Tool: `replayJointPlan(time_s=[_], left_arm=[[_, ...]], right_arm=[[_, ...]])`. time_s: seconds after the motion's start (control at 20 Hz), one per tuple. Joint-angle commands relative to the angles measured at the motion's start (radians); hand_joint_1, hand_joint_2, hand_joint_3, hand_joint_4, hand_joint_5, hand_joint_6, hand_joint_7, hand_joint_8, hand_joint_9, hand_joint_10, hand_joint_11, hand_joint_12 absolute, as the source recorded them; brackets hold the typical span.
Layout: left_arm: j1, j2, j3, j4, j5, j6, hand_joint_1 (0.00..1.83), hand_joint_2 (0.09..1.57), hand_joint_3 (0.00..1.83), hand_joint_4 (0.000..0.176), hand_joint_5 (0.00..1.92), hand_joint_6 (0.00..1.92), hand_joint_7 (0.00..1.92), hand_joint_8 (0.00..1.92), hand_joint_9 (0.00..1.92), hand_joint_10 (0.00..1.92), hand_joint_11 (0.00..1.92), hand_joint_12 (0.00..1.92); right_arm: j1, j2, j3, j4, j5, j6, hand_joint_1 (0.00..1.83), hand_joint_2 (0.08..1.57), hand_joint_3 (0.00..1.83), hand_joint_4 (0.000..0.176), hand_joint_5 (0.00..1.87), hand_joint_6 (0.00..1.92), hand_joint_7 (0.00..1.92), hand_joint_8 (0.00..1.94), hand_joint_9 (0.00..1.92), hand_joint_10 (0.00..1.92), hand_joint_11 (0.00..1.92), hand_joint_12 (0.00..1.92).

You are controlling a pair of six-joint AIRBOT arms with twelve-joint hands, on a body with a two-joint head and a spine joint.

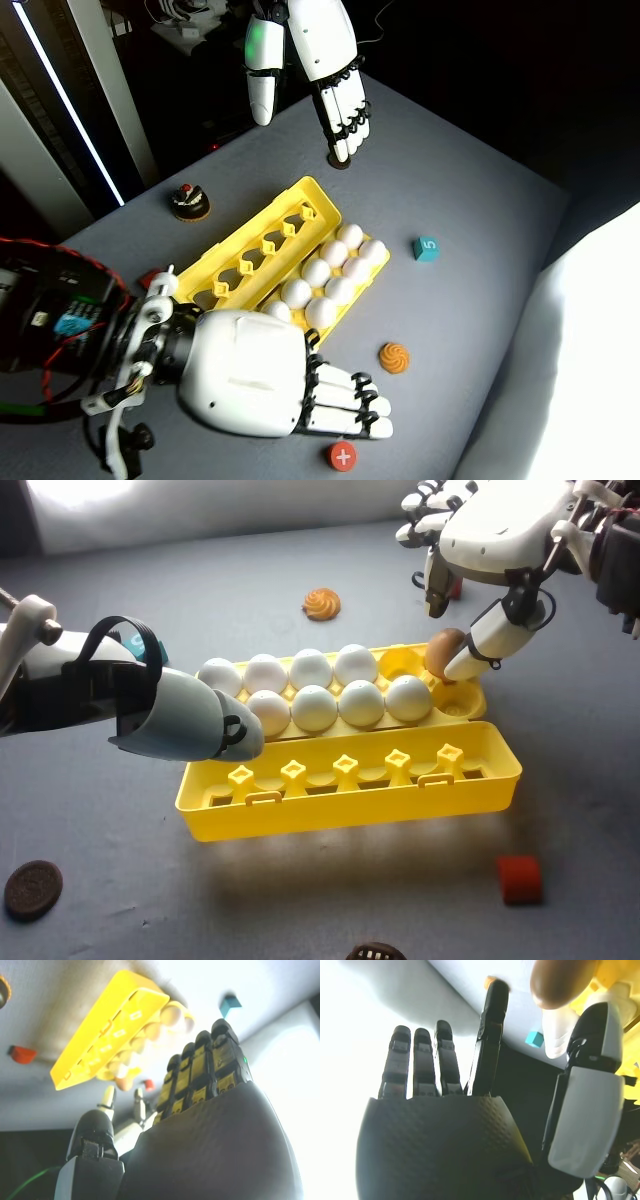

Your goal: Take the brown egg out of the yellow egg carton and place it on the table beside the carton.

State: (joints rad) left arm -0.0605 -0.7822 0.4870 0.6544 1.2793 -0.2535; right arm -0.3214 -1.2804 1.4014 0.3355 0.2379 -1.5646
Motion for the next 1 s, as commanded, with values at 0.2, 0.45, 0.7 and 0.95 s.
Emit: replayJointPlan(time_s=[0.2, 0.45, 0.7, 0.95], left_arm=[[-0.012, 0.000, -0.003, 0.062, -0.018, -0.002, 0.00, 1.25, 0.00, 0.000, 0.00, 0.00, 0.00, 0.00, 0.00, 0.00, 0.00, 0.00], [-0.012, -0.001, -0.003, 0.062, -0.017, -0.002, 0.00, 1.25, 0.00, 0.000, 0.00, 0.00, 0.00, 0.00, 0.00, 0.00, 0.00, 0.00], [-0.012, -0.001, -0.003, 0.062, -0.015, -0.002, 0.00, 1.26, 0.00, 0.000, 0.09, 0.00, 0.07, 0.00, 0.05, 0.00, 0.02, 0.02], [-0.012, -0.001, -0.003, 0.062, -0.015, -0.002, 0.00, 1.24, 0.00, 0.000, 0.02, 0.00, 0.01, 0.00, 0.00, 0.00, 0.00, 0.00]], right_arm=[[-0.016, -0.005, 0.024, -0.006, 0.115, 0.012, 0.79, 0.76, 0.00, 0.136, 1.04, 0.03, 0.26, 0.01, 0.00, 0.00, 0.00, 0.00], [-0.029, -0.013, 0.033, -0.007, 0.126, 0.019, 0.83, 0.77, 0.00, 0.161, 1.05, 0.02, 0.28, 0.01, 0.00, 0.00, 0.00, 0.00], [-0.023, -0.032, 0.034, -0.006, 0.127, 0.025, 0.93, 0.78, 0.00, 0.166, 1.06, 0.00, 0.35, 0.00, 0.00, 0.00, 0.00, 0.00], [-0.021, -0.033, 0.034, -0.006, 0.133, 0.025, 1.09, 0.98, 0.01, 0.175, 1.23, 0.54, 0.12, 0.00, 0.00, 0.00, 0.00, 0.00]])
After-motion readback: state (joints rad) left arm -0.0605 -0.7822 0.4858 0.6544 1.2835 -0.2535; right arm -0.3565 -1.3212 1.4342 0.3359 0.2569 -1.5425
